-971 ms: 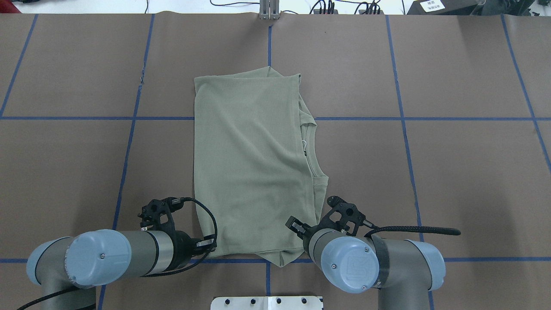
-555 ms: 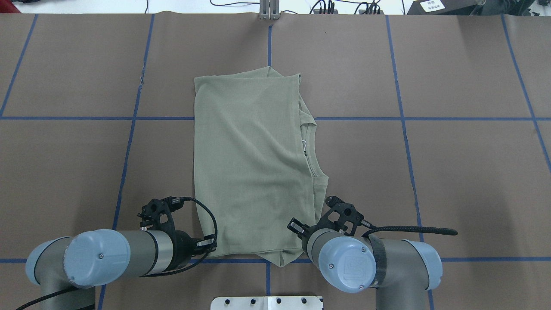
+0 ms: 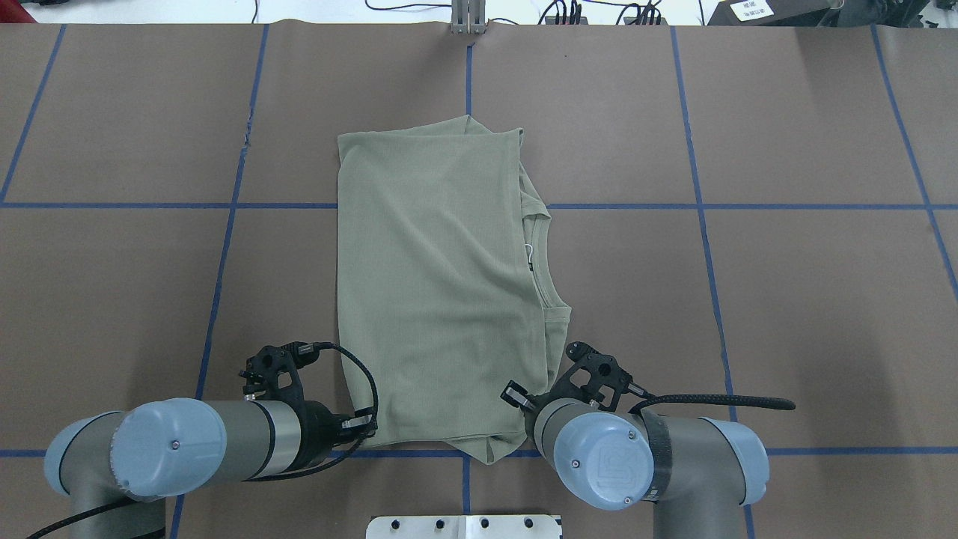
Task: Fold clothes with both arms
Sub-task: 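Lower both grippers and grasp the shirt's edge nearest the robot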
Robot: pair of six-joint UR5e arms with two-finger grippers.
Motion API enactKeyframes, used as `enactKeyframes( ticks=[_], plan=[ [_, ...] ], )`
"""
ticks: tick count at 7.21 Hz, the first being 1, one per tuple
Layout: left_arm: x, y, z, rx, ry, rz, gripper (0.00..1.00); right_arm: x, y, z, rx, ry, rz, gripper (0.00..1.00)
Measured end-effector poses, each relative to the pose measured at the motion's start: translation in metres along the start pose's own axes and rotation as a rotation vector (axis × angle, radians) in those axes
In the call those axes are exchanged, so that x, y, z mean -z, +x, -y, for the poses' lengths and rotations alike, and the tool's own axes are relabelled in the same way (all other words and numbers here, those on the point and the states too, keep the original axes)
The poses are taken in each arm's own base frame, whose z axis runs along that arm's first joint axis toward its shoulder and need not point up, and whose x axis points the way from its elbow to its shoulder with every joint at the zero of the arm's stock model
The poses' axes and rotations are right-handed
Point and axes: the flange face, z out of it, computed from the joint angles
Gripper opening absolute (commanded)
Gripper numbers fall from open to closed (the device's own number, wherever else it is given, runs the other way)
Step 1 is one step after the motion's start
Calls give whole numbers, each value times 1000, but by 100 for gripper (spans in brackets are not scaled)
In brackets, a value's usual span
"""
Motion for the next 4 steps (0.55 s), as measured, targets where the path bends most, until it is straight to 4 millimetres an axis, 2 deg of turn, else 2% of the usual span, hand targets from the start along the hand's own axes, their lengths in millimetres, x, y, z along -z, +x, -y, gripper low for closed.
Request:
enactKeyframes(
  ticks=[2,4],
  plan=[
    [0,0,0,0,-1,1,0,0,1,0,5,6,-1,0],
    [0,0,0,0,-2,0,0,10,-4,4,7,5,11,0]
  ],
)
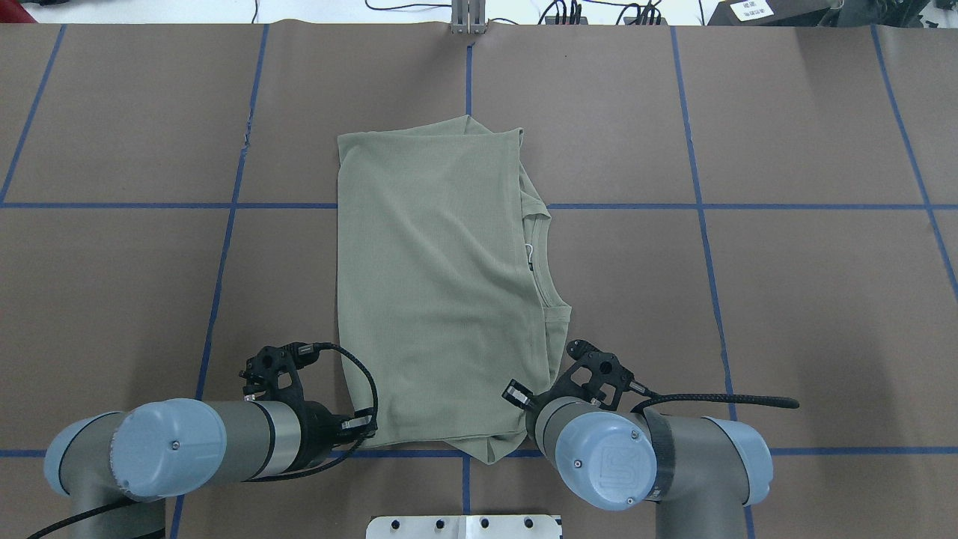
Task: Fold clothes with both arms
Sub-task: 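Lower both grippers and grasp the shirt's edge nearest the robot, then lift the near edge with both grippers and fold it away from the robot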
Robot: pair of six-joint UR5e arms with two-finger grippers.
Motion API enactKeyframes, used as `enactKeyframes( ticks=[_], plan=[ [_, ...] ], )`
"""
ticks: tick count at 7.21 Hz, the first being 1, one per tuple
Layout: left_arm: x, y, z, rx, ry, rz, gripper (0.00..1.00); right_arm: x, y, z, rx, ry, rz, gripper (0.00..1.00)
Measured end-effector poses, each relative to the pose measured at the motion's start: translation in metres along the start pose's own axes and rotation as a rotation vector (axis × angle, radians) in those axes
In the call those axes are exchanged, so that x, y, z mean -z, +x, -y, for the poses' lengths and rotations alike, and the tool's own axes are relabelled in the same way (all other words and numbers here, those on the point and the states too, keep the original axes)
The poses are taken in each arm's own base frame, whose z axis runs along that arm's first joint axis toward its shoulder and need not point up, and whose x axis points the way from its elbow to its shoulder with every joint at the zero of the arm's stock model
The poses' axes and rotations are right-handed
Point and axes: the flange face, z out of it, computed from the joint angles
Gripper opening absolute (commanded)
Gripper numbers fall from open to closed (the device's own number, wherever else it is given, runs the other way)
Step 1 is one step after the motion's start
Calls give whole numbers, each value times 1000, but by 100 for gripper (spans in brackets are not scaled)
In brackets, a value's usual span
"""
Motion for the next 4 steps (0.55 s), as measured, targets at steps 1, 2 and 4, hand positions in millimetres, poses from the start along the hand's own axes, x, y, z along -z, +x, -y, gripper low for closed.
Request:
enactKeyframes(
  ticks=[1,2,4],
  plan=[
    [4,2,0,-1,-3,-7,0,14,-4,3,1,0,-4,0],
    [15,7,-2,-3,-20,-19,0,36,-7,6,3,2,-15,0],
    [58,27,-12,-6,-85,-24,0,98,-7,10,9,-11,-28,0]
  ],
)
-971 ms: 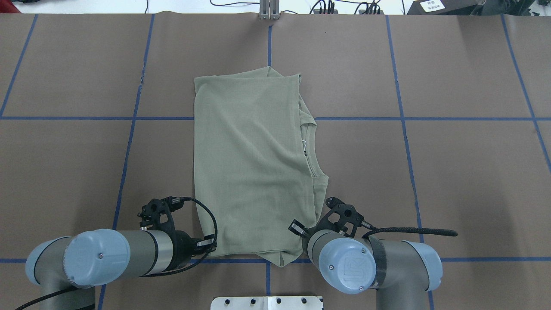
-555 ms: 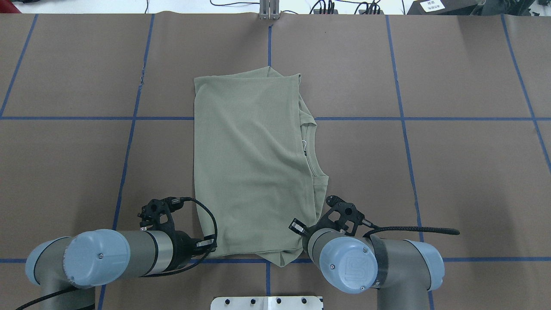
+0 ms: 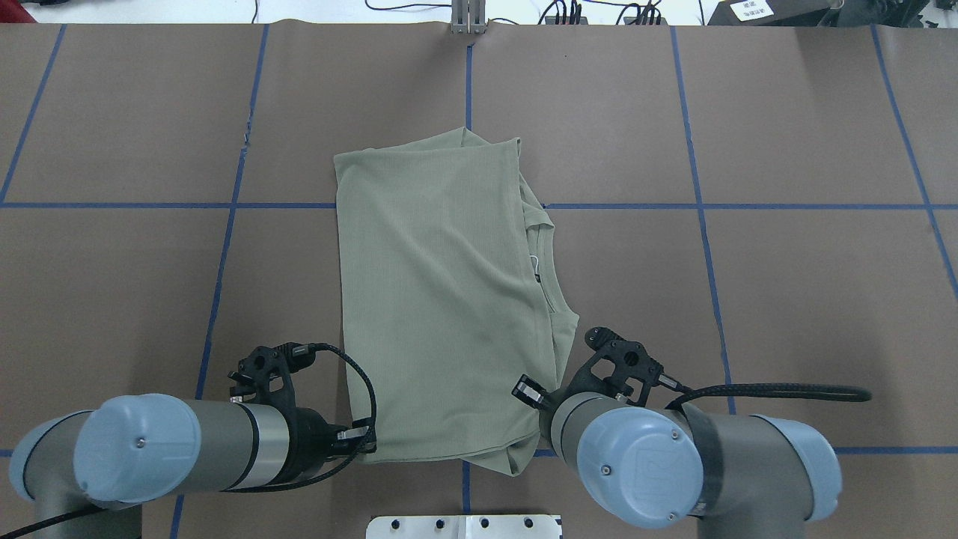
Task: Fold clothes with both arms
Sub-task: 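Lift the near edge with both grippers and fold it away from the robot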
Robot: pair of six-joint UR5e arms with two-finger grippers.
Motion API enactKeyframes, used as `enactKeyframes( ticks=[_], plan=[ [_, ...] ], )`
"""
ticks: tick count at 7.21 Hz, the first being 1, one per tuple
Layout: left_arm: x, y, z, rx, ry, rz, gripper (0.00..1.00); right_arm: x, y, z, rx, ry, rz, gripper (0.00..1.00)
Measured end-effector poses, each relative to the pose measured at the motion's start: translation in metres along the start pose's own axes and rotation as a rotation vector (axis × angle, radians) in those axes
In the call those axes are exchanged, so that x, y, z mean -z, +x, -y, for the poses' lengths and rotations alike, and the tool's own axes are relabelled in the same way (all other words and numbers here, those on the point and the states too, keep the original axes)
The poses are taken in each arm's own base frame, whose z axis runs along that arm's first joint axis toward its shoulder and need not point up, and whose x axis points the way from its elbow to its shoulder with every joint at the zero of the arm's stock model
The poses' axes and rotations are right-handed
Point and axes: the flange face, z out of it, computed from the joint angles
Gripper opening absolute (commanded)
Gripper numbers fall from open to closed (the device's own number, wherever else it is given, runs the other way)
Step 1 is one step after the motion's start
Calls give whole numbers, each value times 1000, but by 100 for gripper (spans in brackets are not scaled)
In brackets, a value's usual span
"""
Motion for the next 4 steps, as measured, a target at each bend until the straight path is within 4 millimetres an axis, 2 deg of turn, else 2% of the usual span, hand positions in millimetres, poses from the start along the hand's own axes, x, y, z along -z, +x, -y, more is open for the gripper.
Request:
enactKeyframes(
  ticks=[2,3,4],
  plan=[
    [70,27,-17,-1,-56,0,0,73,13,3,6,-54,-32,0],
    [95,34,-23,0,-79,11,0,91,15,3,8,-68,-41,0],
    [100,38,-25,-5,-88,27,0,92,13,1,12,-65,-53,0]
  ],
)
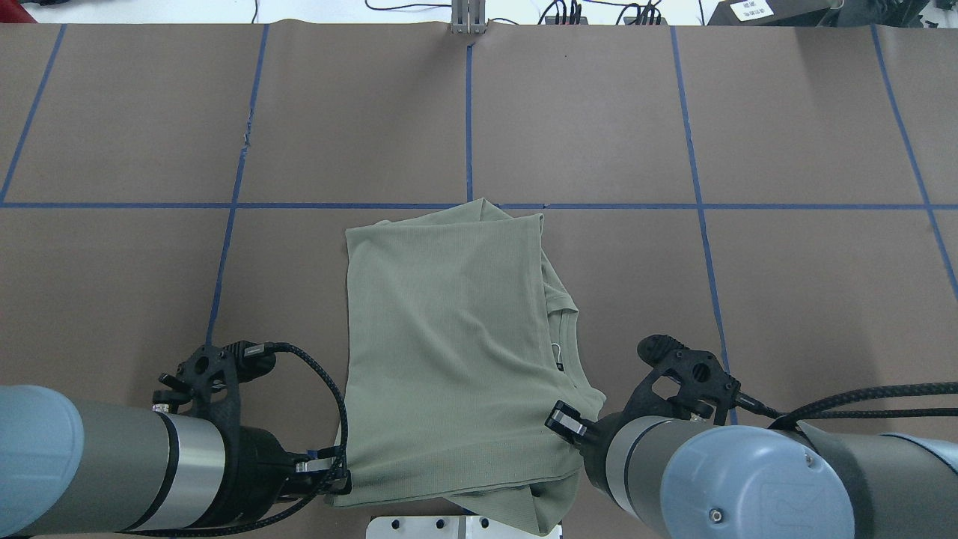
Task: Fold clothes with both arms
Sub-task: 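Lift the near edge with both grippers and fold it away from the robot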
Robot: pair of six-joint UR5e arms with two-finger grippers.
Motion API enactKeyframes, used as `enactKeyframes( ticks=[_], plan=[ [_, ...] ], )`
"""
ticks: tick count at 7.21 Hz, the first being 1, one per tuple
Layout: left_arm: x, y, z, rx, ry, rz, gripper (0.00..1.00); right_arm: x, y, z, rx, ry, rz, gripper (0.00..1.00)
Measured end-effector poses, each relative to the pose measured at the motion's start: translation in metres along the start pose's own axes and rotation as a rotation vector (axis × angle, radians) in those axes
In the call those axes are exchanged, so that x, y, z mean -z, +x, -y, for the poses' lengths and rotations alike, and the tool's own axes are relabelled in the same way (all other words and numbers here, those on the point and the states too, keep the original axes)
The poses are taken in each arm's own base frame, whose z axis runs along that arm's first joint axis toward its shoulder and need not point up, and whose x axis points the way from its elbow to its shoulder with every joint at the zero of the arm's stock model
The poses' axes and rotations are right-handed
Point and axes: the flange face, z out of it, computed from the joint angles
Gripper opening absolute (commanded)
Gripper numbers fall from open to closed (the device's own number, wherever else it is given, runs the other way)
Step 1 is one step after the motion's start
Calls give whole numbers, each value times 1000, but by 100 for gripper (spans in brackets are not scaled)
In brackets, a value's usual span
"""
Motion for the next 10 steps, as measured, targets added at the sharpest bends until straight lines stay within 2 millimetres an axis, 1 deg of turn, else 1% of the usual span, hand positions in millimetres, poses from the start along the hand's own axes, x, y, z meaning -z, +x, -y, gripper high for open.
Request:
enactKeyframes(
  ticks=[1,2,3,4,5,6,7,8,9,10],
  plan=[
    [-7,5,10,-20,17,15,0,-11,-9,3,1,26,-15,0],
    [-19,13,33,-50,57,32,0,-24,-26,14,5,62,-18,0],
    [-31,22,66,-93,110,53,0,-36,-48,32,21,98,-8,0],
    [-34,29,105,-139,169,76,0,-49,-68,52,33,127,11,0],
    [-34,28,139,-174,215,105,0,-64,-86,71,43,151,28,0],
    [-40,24,163,-200,240,141,0,-84,-103,87,54,175,34,0],
    [-54,18,182,-217,249,182,0,-107,-119,103,67,197,33,0],
    [-71,14,198,-223,255,214,0,-133,-131,118,76,213,33,0],
    [-86,10,211,-223,265,231,0,-155,-138,130,82,223,31,0],
    [-104,7,224,-223,276,239,0,-172,-143,139,84,230,34,0]
  ],
)
